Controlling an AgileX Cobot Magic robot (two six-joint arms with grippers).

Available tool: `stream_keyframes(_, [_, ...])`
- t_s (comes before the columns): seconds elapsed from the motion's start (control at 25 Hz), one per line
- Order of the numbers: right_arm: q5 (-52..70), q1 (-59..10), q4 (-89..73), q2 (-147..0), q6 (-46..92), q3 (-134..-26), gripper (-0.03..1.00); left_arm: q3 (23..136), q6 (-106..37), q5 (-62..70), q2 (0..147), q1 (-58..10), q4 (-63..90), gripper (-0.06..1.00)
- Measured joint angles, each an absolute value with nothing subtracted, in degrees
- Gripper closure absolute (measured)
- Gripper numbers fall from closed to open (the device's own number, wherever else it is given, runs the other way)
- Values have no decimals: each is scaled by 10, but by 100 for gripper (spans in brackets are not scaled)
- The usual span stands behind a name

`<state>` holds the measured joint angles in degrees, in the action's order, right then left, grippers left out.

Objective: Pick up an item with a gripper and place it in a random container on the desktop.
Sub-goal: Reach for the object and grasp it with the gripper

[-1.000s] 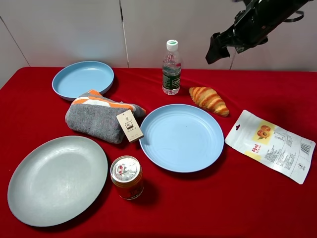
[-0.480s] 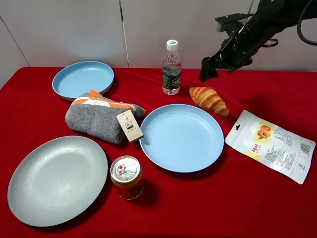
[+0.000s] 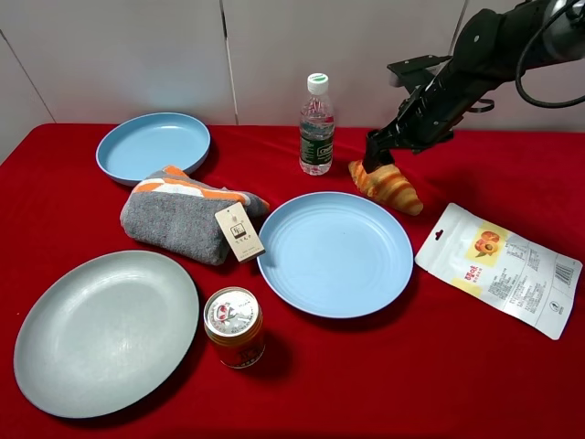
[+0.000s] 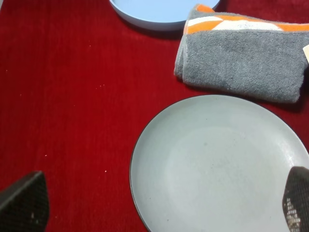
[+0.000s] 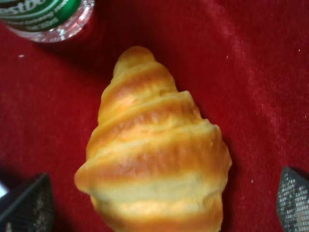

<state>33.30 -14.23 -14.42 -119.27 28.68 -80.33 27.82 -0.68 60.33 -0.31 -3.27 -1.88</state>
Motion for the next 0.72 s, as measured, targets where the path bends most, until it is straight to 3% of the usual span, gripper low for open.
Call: stream_keyframes(0.72, [312, -142, -181, -1242, 316, -803, 28, 278, -7, 603, -3, -33, -19, -2])
